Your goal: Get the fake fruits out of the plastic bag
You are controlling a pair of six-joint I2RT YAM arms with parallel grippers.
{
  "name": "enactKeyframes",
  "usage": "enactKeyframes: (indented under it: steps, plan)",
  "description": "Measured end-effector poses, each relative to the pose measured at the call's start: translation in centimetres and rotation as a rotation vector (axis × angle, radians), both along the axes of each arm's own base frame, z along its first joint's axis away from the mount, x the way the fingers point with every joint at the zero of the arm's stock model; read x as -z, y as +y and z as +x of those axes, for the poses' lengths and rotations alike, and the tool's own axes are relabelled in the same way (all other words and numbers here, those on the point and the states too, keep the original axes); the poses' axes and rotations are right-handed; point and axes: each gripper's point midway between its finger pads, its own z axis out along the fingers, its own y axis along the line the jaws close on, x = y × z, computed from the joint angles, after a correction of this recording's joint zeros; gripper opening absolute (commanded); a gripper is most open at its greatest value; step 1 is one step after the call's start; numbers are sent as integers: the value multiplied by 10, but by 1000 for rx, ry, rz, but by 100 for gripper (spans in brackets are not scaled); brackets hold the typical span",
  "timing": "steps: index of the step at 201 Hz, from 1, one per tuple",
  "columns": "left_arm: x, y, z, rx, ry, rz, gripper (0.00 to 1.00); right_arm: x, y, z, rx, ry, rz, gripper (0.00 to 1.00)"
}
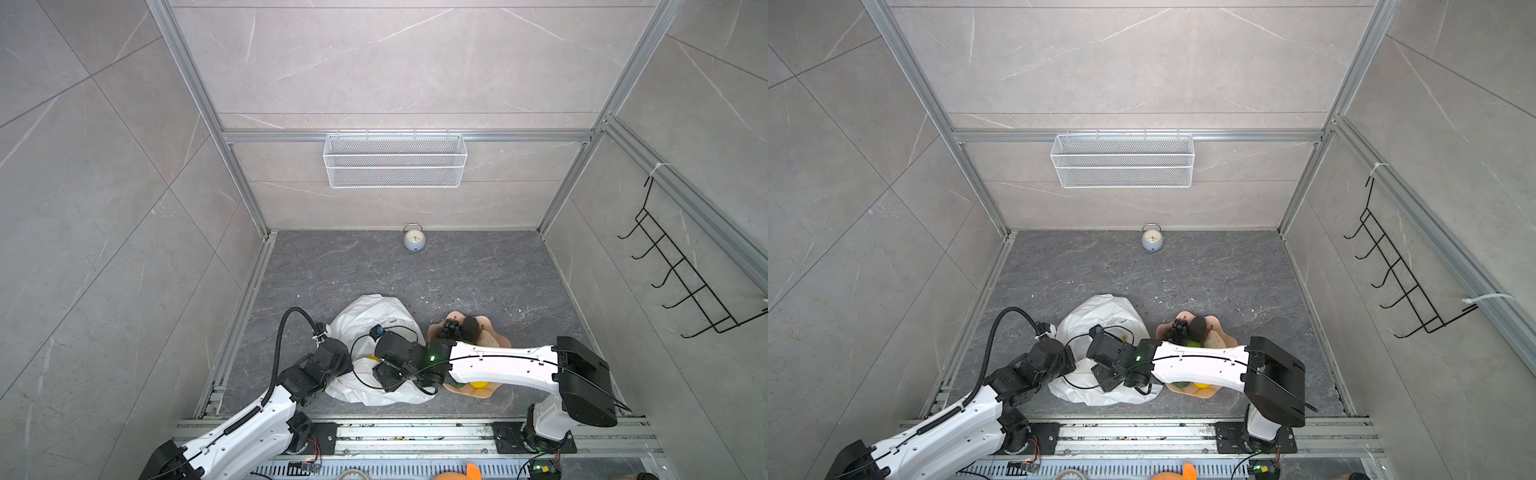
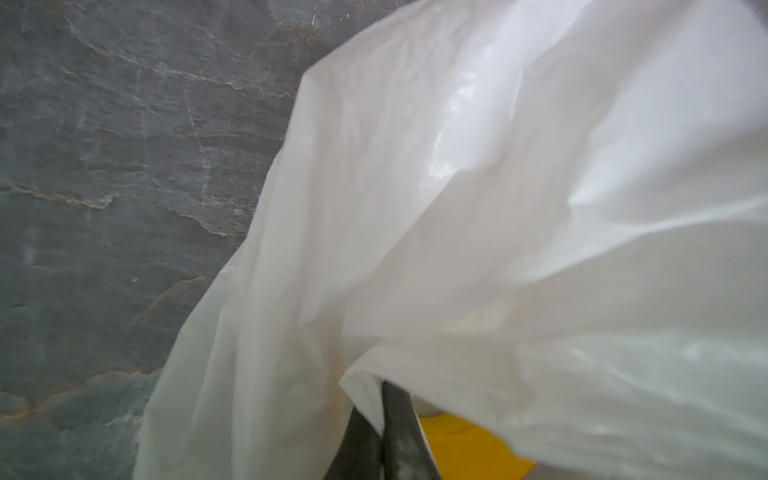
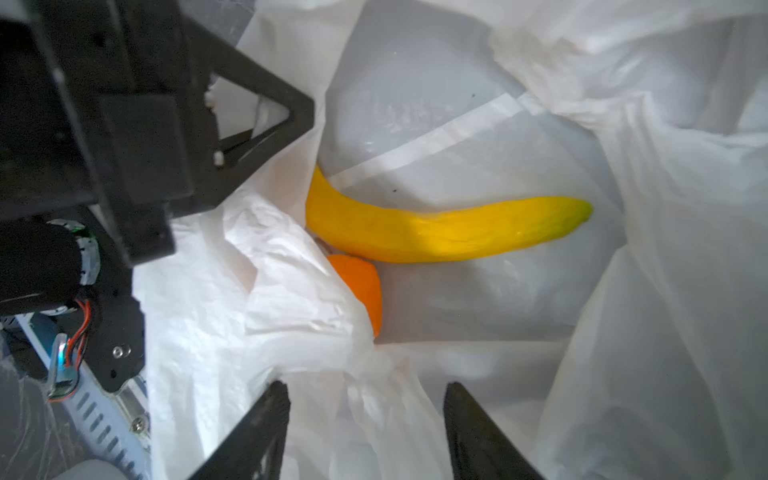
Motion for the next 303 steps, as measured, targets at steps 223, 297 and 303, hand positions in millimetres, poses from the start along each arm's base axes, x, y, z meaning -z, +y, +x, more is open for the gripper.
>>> enactKeyframes:
  steps: [223,297,303]
  plan:
    - [-51,5,-74,-130,362,-145,83,44,1,-11,-1,-186,-33,60]
    - [-21,-2,-75,-193,412,-170,86,40,10,-13,-31,-234,-13,60]
    - [-19,-4,-73,-192,410,-174,85,39,12,-15,-40,-238,-8,60]
